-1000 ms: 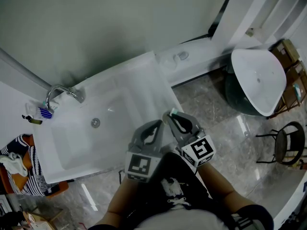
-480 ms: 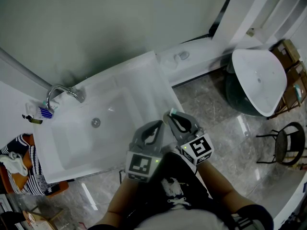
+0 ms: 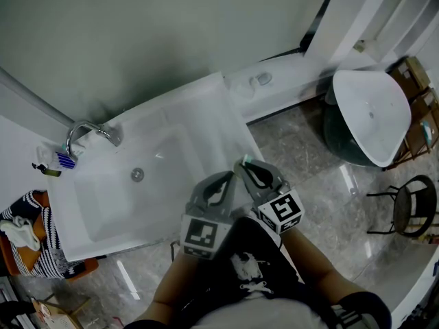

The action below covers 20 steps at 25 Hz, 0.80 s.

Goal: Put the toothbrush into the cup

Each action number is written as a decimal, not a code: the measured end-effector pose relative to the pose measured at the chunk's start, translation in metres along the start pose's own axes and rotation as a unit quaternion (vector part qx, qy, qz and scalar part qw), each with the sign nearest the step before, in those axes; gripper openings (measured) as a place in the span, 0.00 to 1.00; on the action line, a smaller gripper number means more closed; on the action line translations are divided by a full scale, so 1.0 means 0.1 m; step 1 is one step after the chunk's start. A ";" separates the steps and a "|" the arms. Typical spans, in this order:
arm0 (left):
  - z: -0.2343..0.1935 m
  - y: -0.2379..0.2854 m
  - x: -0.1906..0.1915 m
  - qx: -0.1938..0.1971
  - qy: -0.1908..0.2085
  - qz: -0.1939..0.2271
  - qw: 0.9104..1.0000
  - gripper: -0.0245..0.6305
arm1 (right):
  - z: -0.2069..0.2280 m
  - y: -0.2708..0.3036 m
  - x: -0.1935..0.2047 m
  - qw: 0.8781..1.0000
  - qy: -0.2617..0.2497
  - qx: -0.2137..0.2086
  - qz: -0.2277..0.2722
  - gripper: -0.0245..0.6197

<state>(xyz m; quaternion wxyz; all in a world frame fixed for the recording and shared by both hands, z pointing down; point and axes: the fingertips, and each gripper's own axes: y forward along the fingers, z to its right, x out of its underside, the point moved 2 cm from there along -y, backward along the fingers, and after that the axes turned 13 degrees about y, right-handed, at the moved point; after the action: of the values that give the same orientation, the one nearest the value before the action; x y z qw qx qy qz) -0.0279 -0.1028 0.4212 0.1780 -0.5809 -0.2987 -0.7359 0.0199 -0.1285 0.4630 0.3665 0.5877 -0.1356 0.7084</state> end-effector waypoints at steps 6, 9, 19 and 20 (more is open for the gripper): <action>0.00 0.01 0.01 -0.001 -0.001 0.000 1.000 0.04 | 0.01 0.02 0.06 1.000 -0.006 -0.005 -0.010 0.09; -0.01 0.02 0.02 -0.001 0.000 -0.001 1.000 0.04 | 0.02 0.05 0.05 1.000 -0.009 -0.006 -0.005 0.09; -0.03 0.04 0.05 -0.002 0.008 -0.004 1.000 0.04 | 0.05 0.10 0.13 1.000 -0.013 -0.011 -0.019 0.09; -0.03 0.04 0.06 -0.002 0.008 -0.003 1.000 0.04 | 0.05 0.11 0.13 1.000 -0.013 -0.011 -0.021 0.09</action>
<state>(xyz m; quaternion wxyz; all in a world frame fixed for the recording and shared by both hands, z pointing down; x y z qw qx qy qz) -0.0296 -0.1076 0.4270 0.1768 -0.5743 -0.2975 -0.7419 0.0157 -0.1342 0.4794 0.3857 0.5953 -0.1361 0.6916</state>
